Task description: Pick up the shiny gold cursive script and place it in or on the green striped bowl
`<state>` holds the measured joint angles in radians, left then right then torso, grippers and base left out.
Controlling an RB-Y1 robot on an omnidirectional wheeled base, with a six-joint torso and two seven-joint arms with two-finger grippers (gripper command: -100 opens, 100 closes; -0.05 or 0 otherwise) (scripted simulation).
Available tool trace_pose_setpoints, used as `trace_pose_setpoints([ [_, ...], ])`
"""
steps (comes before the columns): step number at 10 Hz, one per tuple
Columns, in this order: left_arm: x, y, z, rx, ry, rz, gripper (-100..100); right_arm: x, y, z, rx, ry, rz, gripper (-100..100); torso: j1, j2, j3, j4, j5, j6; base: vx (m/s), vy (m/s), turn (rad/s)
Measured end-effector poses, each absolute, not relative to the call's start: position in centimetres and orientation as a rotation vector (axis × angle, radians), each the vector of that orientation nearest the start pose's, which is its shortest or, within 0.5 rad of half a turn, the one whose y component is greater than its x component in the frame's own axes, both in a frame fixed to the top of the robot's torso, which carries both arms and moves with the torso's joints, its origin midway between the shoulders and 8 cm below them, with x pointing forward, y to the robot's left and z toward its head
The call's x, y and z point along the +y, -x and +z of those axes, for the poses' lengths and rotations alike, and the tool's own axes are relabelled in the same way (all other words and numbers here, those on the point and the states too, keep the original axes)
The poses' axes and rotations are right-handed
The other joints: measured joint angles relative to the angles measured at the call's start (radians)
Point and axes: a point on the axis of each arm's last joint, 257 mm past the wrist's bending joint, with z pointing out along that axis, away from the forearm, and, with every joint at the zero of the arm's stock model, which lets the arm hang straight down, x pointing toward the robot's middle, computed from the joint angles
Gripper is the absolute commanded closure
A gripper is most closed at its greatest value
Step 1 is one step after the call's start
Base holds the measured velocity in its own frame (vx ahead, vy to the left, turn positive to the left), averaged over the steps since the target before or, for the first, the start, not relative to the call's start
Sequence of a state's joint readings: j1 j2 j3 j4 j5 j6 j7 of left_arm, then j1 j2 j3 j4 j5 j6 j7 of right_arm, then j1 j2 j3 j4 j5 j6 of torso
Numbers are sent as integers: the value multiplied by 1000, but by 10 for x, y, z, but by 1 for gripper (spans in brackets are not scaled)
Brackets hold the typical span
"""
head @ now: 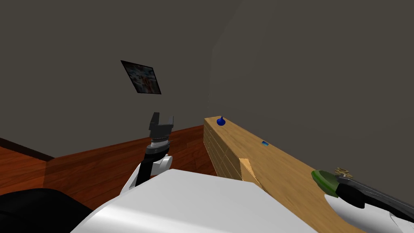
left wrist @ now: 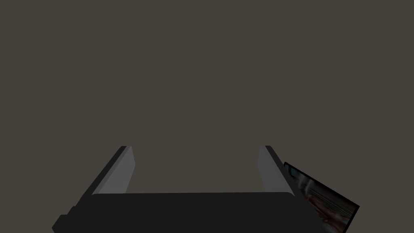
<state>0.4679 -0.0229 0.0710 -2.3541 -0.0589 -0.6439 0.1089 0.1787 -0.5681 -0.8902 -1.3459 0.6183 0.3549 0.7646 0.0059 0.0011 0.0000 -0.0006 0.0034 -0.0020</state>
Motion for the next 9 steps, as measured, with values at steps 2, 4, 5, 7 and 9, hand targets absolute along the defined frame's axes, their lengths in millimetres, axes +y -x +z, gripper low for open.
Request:
trace_pose_setpoints([
  [2, 280, -298, 89, 443, 455, -1358, 0, -852, -216, -141, 1556, -793, -1148, -100, 0, 0, 0, 0, 0, 0, -26, 40, -103],
  [4, 280, -298, 89, 443, 455, -1358, 0, -858, -235, -135, 1558, -778, -1136, -100, 0, 0, 0, 0, 0, 0, -25, 39, -68],
  [5, 280, -298, 89, 443, 455, -1358, 0, -860, -245, -130, 1560, -772, -1128, -100, 0, 0, 0, 0, 0, 0, -18, 31, -70],
  [7, 280, -298, 89, 443, 455, -1358, 0, -864, -262, -120, 1559, -756, -1121, -100, 0, 0, 0, 0, 0, 0, -25, 37, -91],
  [9, 280, -298, 89, 443, 455, -1358, 0, -867, -280, -110, 1556, -741, -1111, -100, 0, 1, 1, 0, 0, 1, -34, 39, -85],
])
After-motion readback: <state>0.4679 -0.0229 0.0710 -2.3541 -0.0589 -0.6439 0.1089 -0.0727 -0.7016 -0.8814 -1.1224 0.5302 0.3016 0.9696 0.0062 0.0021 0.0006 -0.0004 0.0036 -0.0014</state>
